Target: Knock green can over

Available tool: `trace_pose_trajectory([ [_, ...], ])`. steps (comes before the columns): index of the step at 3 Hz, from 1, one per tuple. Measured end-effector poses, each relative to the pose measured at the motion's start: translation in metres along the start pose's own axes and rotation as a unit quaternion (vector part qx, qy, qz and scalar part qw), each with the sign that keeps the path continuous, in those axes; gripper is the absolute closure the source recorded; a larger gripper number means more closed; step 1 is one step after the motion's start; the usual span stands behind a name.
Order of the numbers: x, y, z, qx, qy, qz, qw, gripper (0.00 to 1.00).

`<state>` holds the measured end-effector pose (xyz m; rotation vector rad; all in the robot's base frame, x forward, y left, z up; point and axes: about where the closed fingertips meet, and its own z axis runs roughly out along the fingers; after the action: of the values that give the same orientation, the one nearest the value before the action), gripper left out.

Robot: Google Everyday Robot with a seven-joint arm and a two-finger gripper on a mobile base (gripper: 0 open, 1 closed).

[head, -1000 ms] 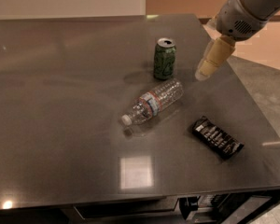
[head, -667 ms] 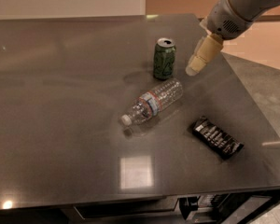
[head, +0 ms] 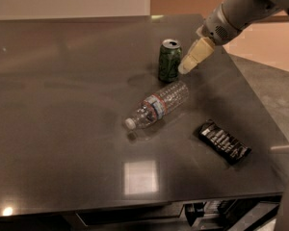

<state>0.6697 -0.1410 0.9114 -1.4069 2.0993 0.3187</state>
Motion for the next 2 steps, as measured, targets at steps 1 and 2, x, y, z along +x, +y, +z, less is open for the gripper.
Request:
trace_pose_trajectory([
  [1, -0.007, -0.008, 0.025, -0.021, -0.029, 0.021, 0.9992, 0.0],
  [2, -0.017, -0.007, 0.042, -0.04, -0.054, 0.031, 0.9973, 0.0],
])
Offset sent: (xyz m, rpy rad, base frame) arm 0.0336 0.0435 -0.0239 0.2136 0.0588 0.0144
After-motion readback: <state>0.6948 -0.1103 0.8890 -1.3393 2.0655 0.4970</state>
